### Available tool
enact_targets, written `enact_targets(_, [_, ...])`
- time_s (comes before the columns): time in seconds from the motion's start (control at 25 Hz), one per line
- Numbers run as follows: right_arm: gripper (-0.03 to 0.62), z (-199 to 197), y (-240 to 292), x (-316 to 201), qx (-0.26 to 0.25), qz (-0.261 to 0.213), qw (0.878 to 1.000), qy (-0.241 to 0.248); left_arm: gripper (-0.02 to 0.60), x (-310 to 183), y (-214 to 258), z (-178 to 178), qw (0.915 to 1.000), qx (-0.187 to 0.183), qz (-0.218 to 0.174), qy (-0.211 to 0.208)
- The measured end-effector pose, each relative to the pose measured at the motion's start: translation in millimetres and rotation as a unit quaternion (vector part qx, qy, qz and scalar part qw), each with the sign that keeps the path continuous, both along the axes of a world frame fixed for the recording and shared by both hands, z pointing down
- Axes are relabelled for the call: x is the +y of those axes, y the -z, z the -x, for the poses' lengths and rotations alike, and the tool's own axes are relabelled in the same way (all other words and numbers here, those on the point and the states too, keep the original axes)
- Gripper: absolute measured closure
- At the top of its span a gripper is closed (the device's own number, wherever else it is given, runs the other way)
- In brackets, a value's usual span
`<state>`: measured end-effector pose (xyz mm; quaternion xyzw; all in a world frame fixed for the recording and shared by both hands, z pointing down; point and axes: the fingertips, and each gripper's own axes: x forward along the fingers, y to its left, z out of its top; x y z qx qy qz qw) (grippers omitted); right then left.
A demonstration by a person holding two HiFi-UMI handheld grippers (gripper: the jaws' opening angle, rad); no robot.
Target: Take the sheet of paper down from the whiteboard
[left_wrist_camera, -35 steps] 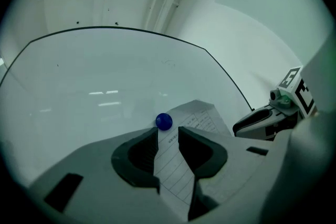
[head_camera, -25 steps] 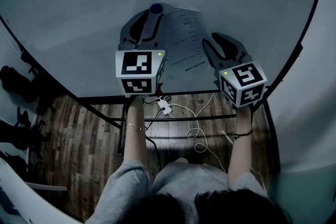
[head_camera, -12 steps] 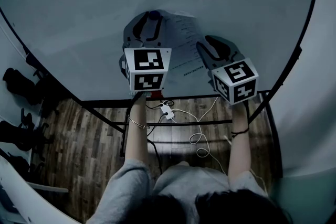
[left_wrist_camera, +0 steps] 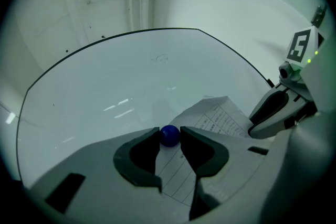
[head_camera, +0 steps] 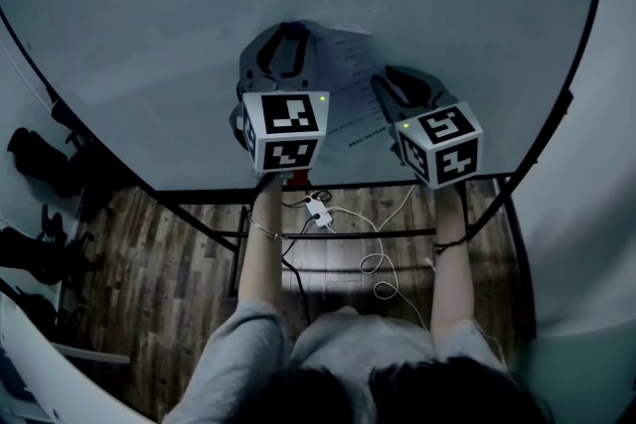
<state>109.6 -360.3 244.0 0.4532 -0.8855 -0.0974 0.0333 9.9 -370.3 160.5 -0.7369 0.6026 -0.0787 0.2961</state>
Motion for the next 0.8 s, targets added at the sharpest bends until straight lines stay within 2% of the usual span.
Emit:
enact_targets(0.08, [0.579,-1.7,-0.5,-1.3,-0.001,0.0,1.0,-0.005,0.457,-0.2,-0.1,-1.0,1.0,-0.005,-0.004,0.002])
enact_targets(0.16, [0.591,-2.0,-2.3,-2.6,0.001,0.002,1.0,-0.005,0.457,-1.2,-0.4,-2.1,1.0,-0.007,-0.005,0.002])
enact_targets(0.8, [0.594,16.6,-26.2,-1.5,-0.011,0.052,0.998,0.022,0.457,-0.1,3.0,0.2,0.9998,0.015,-0.01,-0.012])
